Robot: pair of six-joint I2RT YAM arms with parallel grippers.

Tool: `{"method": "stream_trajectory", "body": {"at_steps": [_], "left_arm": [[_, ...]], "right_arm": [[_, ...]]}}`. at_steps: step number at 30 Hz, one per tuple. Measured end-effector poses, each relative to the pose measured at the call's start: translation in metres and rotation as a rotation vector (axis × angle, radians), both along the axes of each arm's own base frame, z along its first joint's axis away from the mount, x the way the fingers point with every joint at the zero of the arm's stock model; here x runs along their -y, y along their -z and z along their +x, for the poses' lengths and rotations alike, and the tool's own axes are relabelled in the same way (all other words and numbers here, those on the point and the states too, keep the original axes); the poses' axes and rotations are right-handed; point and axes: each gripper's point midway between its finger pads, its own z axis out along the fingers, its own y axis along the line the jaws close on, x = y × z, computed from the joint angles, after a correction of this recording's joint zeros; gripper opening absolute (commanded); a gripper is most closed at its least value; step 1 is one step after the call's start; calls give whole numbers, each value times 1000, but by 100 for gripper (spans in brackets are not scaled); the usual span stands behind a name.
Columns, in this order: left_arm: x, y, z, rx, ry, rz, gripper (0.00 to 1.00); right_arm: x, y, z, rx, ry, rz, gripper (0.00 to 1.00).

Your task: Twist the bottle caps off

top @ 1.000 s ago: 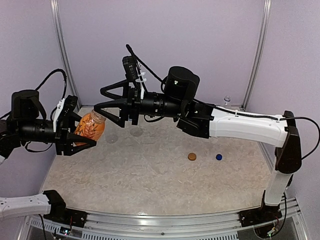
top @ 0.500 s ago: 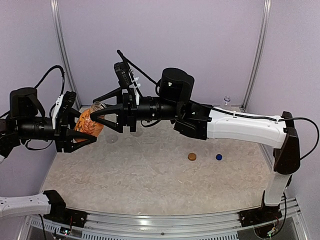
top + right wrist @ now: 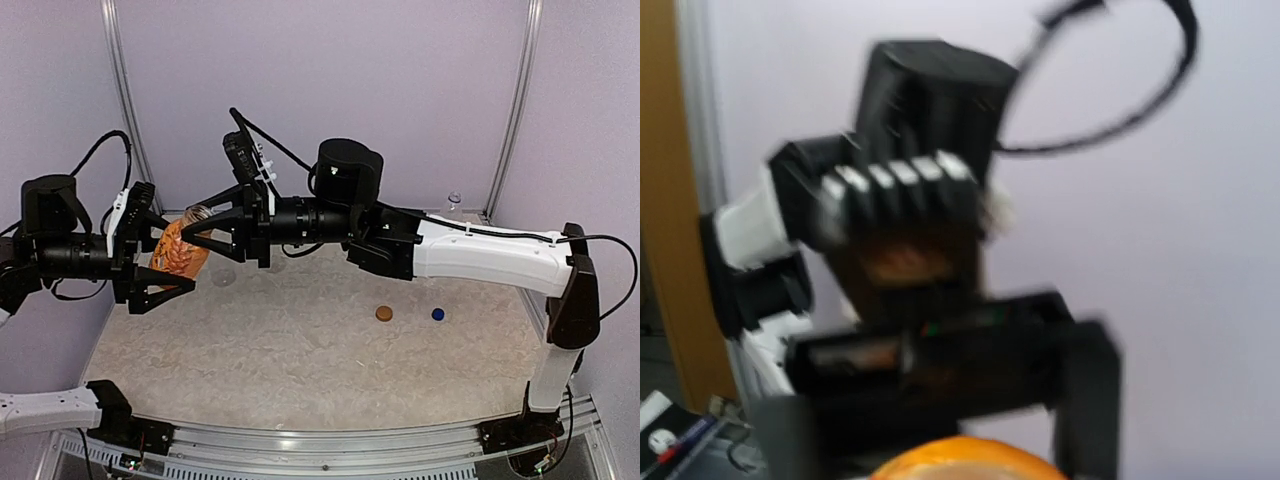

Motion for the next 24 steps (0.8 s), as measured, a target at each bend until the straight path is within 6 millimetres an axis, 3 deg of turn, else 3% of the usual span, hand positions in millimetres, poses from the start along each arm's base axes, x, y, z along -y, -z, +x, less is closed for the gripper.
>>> {"method": "stream_trajectory", "body": {"at_steps": [4, 6, 8, 10, 13, 14, 17, 20, 24], "left_arm": [[-2, 0, 5, 21, -30, -5, 99], [-6, 2, 9, 39, -65, -6, 99], [-14, 5, 17, 59, -121, -8, 99], [-28, 6, 26, 83, -200, -17, 99], [-49, 6, 38, 117, -320, -54, 99], [-58, 7, 42, 124, -374, -71, 99], [-89, 17, 60, 116, -561, -116, 99], [-115, 35, 74, 81, -715, -144, 99], [-143, 60, 83, 27, -867, -178, 99]], "right_arm": [[-2, 20, 22, -38, 125, -99, 0], [3, 32, 43, -65, 242, -169, 0], [23, 47, 78, -102, 437, -252, 0], [64, 59, 125, -132, 662, -314, 0], [147, 83, 202, -175, 978, -372, 0], [180, 97, 231, -194, 1087, -391, 0], [253, 159, 297, -253, 1315, -490, 0], [282, 219, 330, -285, 1406, -600, 0], [289, 270, 349, -298, 1417, -687, 0]]}}
